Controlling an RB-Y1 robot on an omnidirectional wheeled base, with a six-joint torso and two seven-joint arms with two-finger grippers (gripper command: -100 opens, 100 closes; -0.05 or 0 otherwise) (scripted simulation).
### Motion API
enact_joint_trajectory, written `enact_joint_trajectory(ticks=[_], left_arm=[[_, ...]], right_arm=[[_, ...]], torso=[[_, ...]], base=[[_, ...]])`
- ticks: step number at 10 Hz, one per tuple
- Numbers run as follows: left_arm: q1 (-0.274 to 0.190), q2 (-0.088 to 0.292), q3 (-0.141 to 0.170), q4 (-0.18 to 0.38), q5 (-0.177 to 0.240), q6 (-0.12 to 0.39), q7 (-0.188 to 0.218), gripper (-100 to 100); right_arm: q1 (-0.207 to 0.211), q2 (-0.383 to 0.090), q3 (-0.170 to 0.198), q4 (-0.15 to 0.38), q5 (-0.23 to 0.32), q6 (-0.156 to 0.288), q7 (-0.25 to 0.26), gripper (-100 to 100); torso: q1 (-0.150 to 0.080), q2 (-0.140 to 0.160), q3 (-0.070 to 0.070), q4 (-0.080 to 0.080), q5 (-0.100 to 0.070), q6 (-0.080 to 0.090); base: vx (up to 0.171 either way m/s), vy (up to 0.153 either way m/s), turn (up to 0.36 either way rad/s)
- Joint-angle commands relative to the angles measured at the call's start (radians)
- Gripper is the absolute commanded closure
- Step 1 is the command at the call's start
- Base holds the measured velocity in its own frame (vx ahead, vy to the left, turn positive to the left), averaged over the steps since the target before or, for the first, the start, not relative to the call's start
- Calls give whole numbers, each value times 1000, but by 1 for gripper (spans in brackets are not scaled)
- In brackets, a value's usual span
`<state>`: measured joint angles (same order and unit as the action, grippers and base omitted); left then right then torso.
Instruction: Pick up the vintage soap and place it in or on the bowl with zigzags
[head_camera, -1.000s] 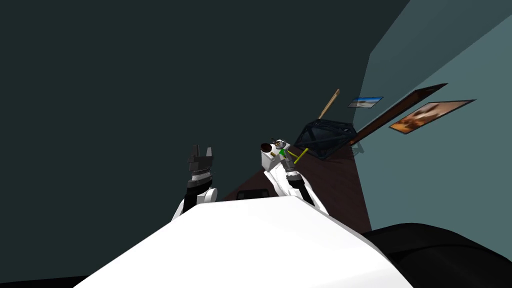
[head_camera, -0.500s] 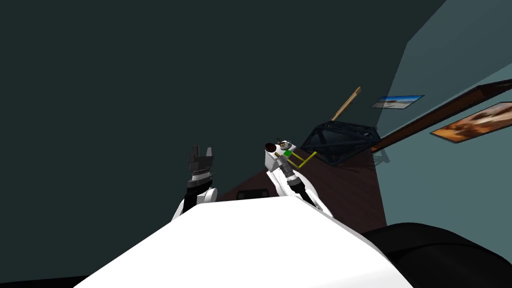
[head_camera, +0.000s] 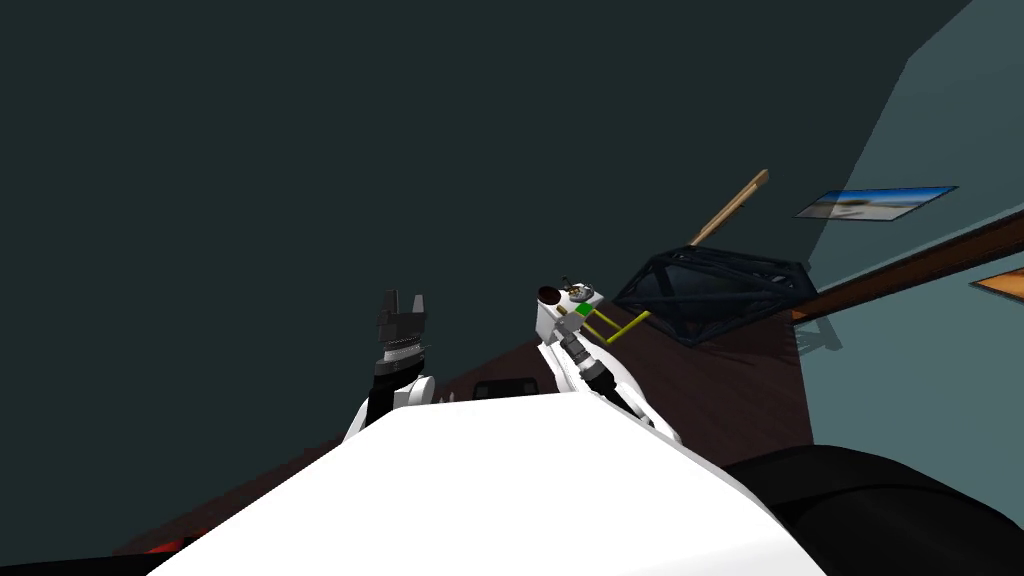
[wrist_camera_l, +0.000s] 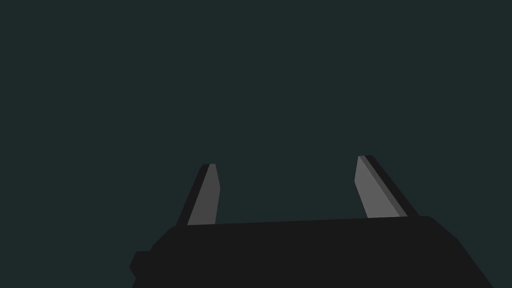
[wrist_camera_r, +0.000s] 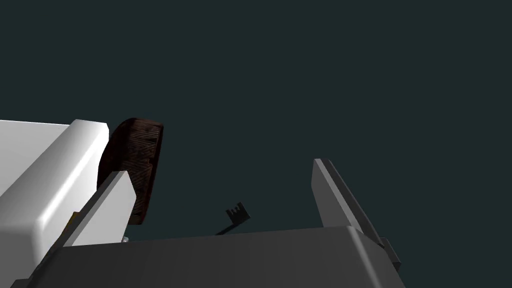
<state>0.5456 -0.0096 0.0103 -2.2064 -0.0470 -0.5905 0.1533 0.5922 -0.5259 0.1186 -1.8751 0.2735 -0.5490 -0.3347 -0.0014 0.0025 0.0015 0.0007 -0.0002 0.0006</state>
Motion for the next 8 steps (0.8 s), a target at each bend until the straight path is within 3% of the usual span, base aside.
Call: enact_joint_trajectory(ticks=[1,2,5,6,7,8], left_arm=[[0,0,0,0,0,0,0,0],[0,0,0,0,0,0,0,0],[0,0,0,0,0,0,0,0],[0,0,0,0,0,0,0,0],[0,0,0,0,0,0,0,0],[0,0,0,0,0,0,0,0]], right_arm=[[5,-50,16,42,50,-11,-36,-100],[5,-61,16,42,50,-11,-36,-100],[8,-149,41,128,139,-40,-101,-100],[8,-163,41,128,139,-40,-101,-100],[7,-197,54,173,183,-55,-135,-100],[7,-215,54,173,185,-55,-135,-100]], torso=[[0,0,0,0,0,0],[-1,0,0,0,0,-1],[0,0,0,0,0,0],[0,0,0,0,0,-1],[0,0,0,0,0,0],[0,0,0,0,0,0]], base=[[-54,-9,340],[-43,-8,124],[-42,5,215],[-41,4,143],[-56,15,286],[-44,3,148]])
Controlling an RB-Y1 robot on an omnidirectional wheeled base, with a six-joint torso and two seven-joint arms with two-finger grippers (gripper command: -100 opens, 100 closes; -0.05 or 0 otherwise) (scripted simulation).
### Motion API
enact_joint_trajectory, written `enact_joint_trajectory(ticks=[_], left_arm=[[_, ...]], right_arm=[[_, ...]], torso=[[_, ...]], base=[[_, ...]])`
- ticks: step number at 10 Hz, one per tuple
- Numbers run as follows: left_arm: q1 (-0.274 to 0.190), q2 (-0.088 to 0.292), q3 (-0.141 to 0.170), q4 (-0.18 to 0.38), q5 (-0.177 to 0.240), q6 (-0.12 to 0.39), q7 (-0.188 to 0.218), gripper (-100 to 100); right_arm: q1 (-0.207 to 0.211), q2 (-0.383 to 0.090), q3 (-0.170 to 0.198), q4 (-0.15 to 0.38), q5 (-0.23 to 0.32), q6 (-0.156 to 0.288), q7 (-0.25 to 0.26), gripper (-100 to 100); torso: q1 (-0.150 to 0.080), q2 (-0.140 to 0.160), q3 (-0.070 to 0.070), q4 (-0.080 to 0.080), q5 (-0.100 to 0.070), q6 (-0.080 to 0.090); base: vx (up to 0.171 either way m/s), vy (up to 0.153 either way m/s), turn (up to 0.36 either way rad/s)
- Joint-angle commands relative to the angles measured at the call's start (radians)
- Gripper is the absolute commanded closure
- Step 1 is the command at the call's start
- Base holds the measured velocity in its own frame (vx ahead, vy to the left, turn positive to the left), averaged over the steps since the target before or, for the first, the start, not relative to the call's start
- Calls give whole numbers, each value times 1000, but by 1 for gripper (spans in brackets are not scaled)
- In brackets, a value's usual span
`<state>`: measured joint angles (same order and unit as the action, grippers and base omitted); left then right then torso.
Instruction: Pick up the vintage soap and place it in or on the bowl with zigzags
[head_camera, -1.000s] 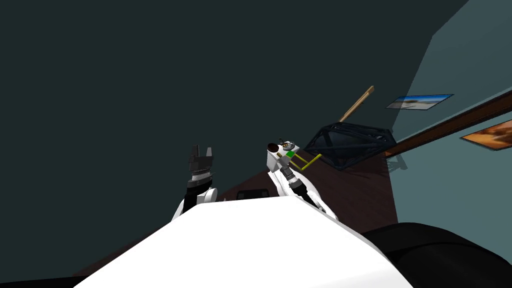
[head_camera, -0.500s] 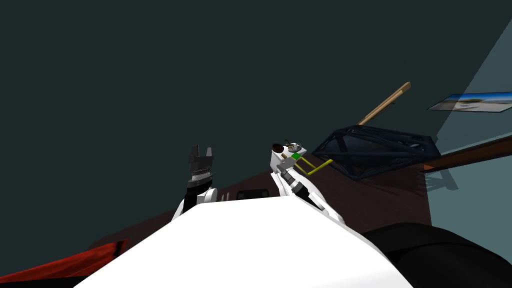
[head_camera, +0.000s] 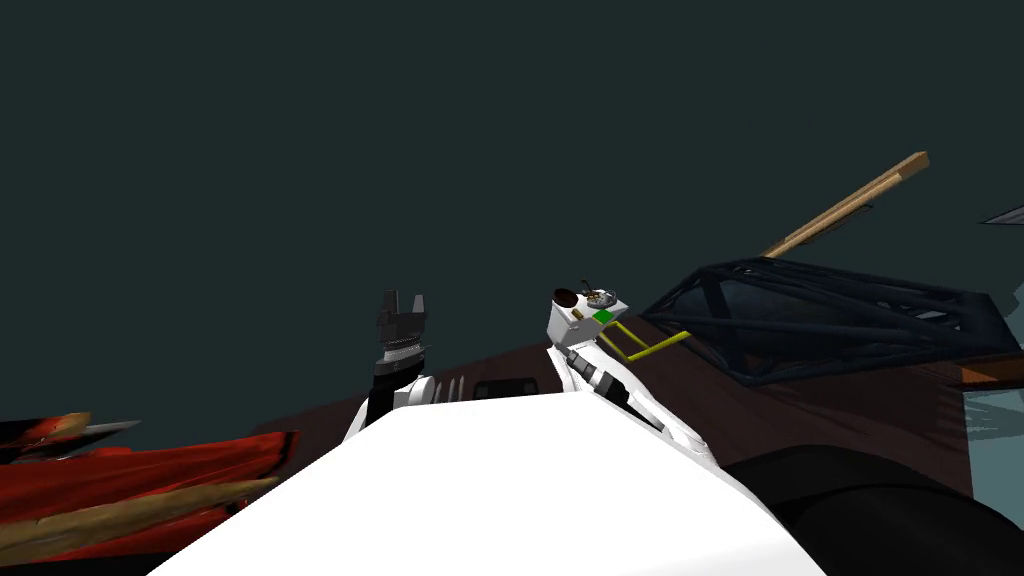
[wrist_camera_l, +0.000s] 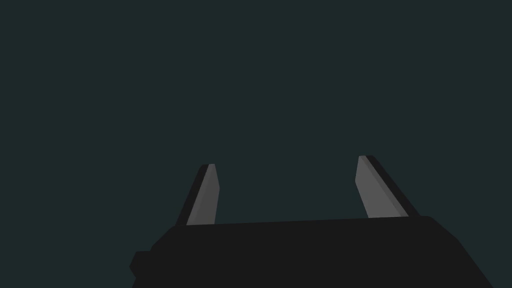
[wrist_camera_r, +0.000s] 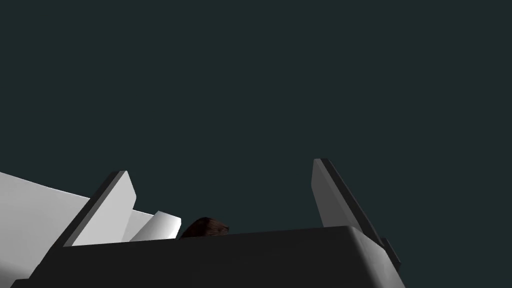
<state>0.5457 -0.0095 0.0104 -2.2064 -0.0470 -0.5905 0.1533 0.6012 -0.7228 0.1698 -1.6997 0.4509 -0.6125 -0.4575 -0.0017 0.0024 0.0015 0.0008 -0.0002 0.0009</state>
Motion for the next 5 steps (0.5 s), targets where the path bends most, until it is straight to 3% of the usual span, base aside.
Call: enact_joint_trajectory(ticks=[1,2,3,4,5], left_arm=[[0,0,0,0,0,0,0,0],[0,0,0,0,0,0,0,0],[0,0,0,0,0,0,0,0],[0,0,0,0,0,0,0,0],[0,0,0,0,0,0,0,0]], right_arm=[[-4,-50,15,42,50,-6,-46,-100],[-4,-69,15,42,53,-6,-46,-100],[-8,-106,26,88,94,-21,-80,-100],[-8,-120,26,89,98,-21,-80,-100],[-14,-163,38,125,137,-36,-114,-100]], torso=[[0,0,0,0,0,0],[0,-1,0,0,0,-1],[0,-1,-1,0,0,0],[0,0,0,0,0,-1],[0,0,0,0,0,0]], base=[[-36,11,273],[-31,9,156],[-46,13,248],[-41,7,147],[-43,12,285]])
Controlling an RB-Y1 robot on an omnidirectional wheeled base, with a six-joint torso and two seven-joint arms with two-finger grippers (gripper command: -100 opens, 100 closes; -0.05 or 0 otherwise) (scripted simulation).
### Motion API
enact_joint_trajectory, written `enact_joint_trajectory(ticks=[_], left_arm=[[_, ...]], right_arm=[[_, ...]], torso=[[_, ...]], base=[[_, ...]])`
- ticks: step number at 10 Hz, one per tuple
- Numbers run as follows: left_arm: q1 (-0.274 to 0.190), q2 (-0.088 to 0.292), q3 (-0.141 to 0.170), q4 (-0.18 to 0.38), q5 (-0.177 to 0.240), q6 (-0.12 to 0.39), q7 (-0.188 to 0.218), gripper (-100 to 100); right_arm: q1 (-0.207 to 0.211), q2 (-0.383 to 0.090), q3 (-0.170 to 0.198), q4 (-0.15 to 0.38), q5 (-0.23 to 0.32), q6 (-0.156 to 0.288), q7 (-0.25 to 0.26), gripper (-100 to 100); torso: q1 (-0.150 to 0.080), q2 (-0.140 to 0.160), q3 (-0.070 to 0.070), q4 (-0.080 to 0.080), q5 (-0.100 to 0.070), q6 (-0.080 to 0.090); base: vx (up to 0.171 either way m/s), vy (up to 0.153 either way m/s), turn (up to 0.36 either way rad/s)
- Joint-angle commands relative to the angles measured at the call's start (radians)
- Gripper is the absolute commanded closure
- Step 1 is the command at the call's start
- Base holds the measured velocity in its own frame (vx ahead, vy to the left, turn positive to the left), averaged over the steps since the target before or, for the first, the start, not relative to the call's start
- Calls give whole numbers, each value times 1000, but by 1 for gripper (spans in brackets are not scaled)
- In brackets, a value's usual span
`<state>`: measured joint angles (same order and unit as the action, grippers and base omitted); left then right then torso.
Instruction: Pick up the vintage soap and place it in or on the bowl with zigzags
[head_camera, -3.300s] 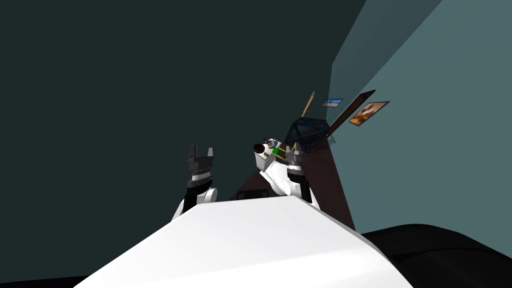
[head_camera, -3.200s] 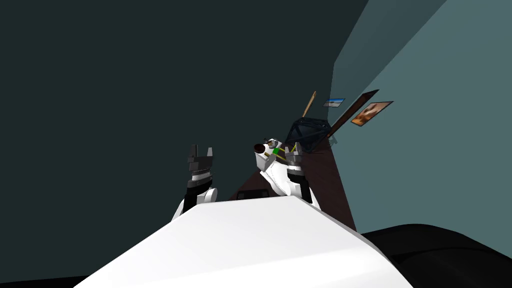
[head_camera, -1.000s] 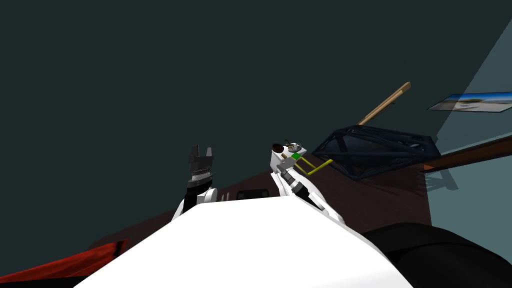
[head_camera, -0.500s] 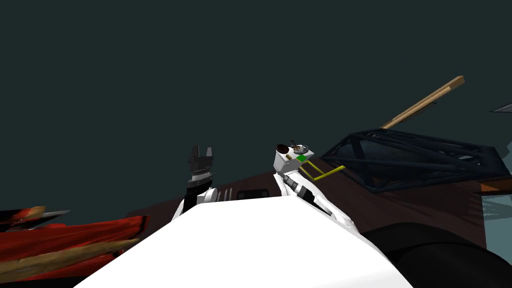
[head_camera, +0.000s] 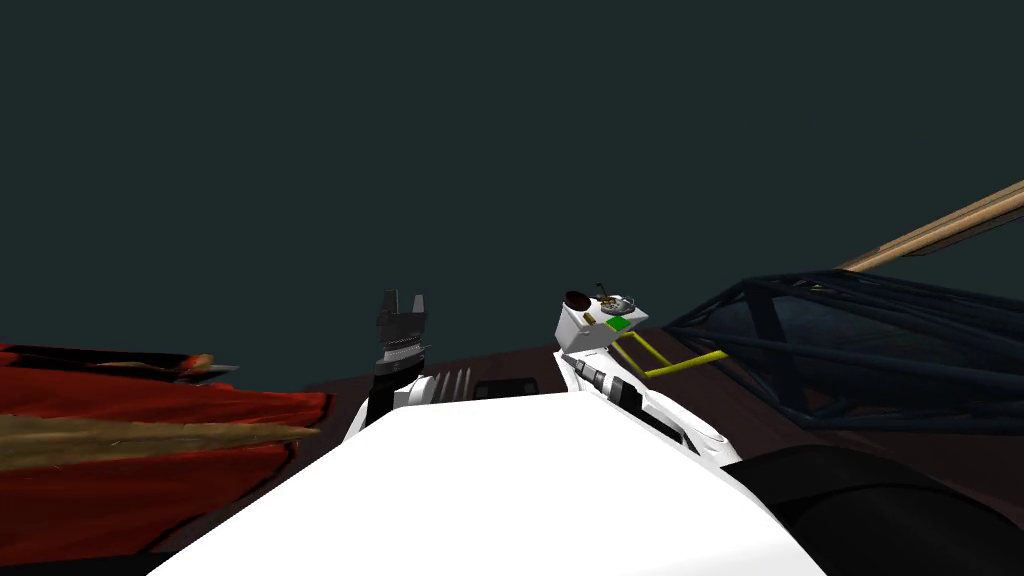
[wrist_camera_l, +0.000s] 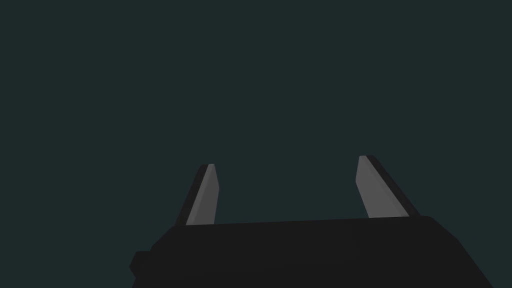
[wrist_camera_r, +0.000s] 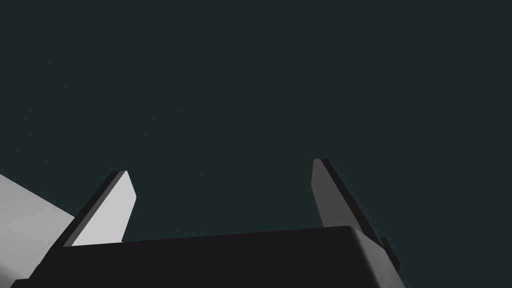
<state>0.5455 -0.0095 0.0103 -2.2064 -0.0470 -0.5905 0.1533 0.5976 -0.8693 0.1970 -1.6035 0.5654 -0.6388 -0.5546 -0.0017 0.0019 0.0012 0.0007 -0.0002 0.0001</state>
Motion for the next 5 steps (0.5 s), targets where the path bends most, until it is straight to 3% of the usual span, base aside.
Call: enact_joint_trajectory(ticks=[1,2,3,4,5], left_arm=[[0,0,0,0,0,0,0,0],[0,0,0,0,0,0,0,0],[0,0,0,0,0,0,0,0],[0,0,0,0,0,0,0,0],[0,0,0,0,0,0,0,0]], right_arm=[[-11,-23,11,39,29,-9,-17,-100],[-19,-65,22,71,70,-24,-50,-100],[-19,-71,22,86,73,-24,-50,-100],[-28,-105,32,130,117,-38,-84,-100],[-28,-118,32,133,117,-38,-84,-100]], torso=[[0,0,0,0,0,0],[0,0,0,0,0,1],[0,0,0,0,0,0],[0,0,0,0,0,1],[0,0,0,0,0,1]], base=[[-34,2,135],[-42,12,259],[-34,8,135],[-34,15,186],[-27,12,145]])
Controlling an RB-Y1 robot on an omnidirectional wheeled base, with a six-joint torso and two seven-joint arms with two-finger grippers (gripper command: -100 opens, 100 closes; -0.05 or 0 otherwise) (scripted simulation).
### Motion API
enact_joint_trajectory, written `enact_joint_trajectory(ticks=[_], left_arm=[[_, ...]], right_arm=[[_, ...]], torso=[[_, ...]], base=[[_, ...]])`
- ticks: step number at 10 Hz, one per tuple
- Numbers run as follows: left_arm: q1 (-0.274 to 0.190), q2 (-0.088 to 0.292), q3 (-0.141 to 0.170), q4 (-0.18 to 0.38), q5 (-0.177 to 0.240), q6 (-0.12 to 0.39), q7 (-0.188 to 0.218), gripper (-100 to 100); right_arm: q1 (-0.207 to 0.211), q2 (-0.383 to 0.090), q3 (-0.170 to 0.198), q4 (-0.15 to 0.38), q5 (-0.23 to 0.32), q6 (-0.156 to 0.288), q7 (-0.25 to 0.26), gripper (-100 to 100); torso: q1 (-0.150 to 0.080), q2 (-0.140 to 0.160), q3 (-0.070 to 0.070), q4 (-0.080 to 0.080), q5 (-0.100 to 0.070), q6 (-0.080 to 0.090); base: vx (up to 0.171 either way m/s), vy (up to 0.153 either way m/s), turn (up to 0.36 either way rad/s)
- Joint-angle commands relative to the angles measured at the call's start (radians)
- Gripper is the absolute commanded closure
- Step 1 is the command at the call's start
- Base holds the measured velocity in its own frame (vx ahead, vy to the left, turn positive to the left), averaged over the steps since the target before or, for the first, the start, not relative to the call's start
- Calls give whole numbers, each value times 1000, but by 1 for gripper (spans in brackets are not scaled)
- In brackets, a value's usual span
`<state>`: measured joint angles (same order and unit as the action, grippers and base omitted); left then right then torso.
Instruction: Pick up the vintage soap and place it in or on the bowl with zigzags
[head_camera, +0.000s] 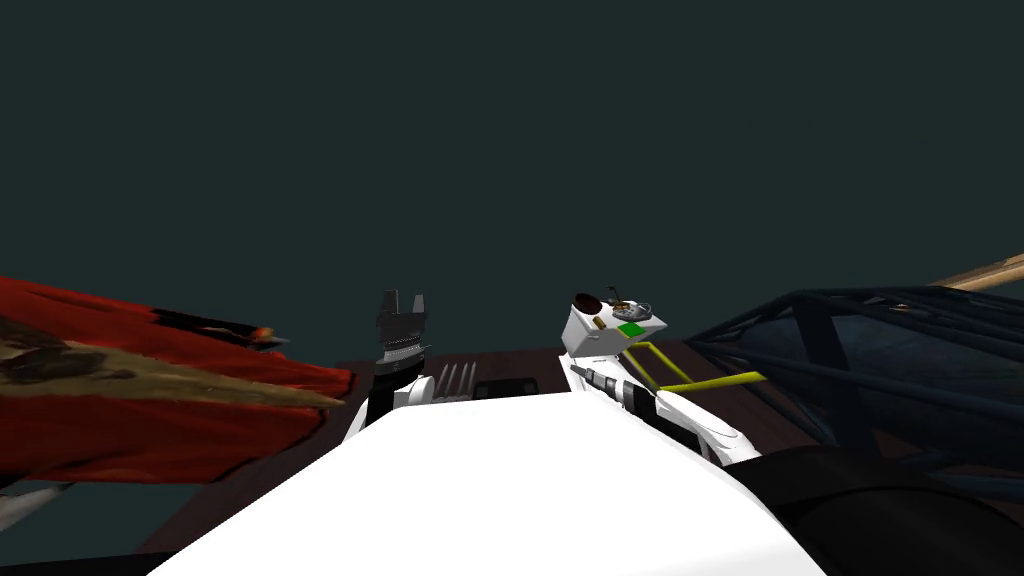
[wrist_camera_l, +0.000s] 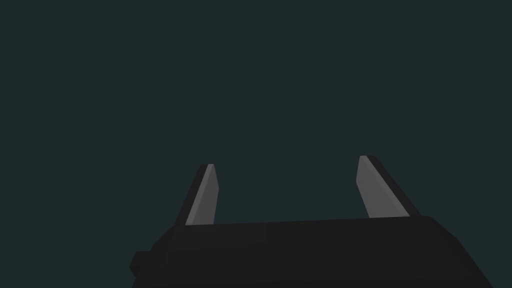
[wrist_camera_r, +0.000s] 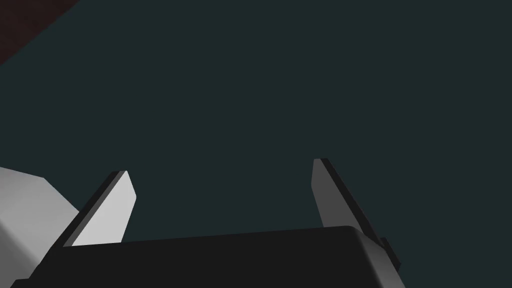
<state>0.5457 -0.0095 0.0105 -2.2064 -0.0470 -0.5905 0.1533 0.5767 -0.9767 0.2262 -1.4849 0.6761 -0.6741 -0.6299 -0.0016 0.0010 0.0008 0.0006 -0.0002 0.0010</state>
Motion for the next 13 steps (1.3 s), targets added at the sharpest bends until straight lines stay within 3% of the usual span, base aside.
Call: enact_joint_trajectory(ticks=[1,2,3,4,5,7,9,13], left_arm=[[0,0,0,0,0,0,0,0],[0,0,0,0,0,0,0,0],[0,0,0,0,0,0,0,0],[0,0,0,0,0,0,0,0],[0,0,0,0,0,0,0,0],[0,0,0,0,0,0,0,0],[0,0,0,0,0,0,0,0],[0,0,0,0,0,0,0,0]], right_arm=[[-19,-50,13,50,49,-17,-42,-100],[-19,-56,13,61,49,-17,-42,-100],[-32,-99,22,90,91,-31,-75,-100],[-32,-101,22,106,91,-31,-75,-100],[-46,-143,30,142,132,-45,-107,-100],[-46,-143,30,154,132,-45,-107,-100],[-78,-211,46,230,203,-70,-168,-100],[-115,-286,59,321,279,-93,-225,-100]], torso=[[0,0,0,0,0,0],[0,0,0,0,0,-1],[0,0,0,0,0,0],[0,0,0,0,0,0],[-1,0,0,0,0,0],[-1,0,0,0,0,1],[-1,-1,-1,0,0,0],[-1,-1,0,0,0,1]], base=[[-33,19,287],[-30,8,167],[-33,10,212],[-25,3,134],[-31,8,276],[-16,0,35],[-24,7,283],[-23,4,141]])
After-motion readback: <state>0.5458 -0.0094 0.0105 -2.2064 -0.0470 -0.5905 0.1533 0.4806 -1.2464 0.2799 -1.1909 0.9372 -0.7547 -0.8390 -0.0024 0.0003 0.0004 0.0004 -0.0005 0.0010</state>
